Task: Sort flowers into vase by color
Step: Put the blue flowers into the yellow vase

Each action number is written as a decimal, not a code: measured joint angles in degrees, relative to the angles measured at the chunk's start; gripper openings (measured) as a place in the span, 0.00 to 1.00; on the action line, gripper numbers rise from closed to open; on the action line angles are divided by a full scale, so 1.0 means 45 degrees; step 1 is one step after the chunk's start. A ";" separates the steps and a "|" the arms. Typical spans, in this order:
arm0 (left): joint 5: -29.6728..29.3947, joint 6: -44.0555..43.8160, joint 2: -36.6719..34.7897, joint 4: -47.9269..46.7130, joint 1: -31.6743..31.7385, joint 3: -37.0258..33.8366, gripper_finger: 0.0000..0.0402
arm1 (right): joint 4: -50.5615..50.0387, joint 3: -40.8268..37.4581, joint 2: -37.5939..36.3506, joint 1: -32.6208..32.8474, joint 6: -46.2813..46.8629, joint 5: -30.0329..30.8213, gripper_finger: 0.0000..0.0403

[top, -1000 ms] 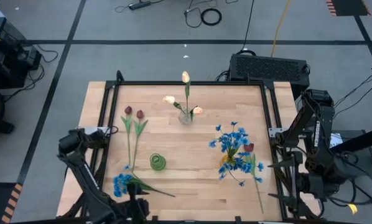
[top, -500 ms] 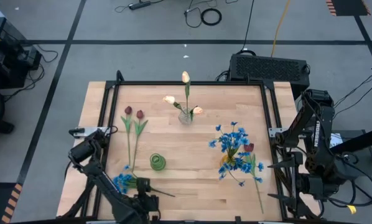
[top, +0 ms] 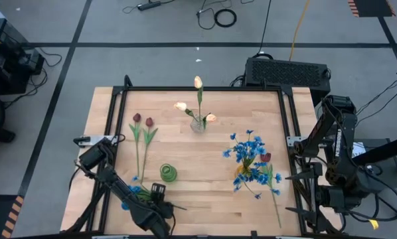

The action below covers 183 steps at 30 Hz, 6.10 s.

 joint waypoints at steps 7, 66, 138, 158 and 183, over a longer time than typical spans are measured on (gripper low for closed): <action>0.0916 0.0888 -0.0020 0.0038 0.0460 -0.0056 0.40 | -0.0193 0.0000 0.0000 0.0000 0.0203 -0.0003 0.97; -0.1408 0.7652 -0.0020 0.1373 0.3165 1.1372 0.06 | -0.0574 0.0000 0.0006 -0.1734 0.1172 -0.2874 0.97; -0.8572 1.2013 -0.0088 -0.2195 0.2689 1.1372 0.06 | -0.2987 0.7451 0.8170 -0.6459 -0.1598 0.0494 0.06; -1.0119 1.0764 -0.0115 -0.1996 0.2363 1.1372 0.31 | -0.3366 0.7451 0.8028 -0.6509 -0.1675 0.1012 0.00; -1.5503 -0.0795 -0.0962 0.0273 -0.1180 1.0008 0.62 | -0.2917 0.7451 0.5017 -0.6802 -0.3119 -0.1261 0.00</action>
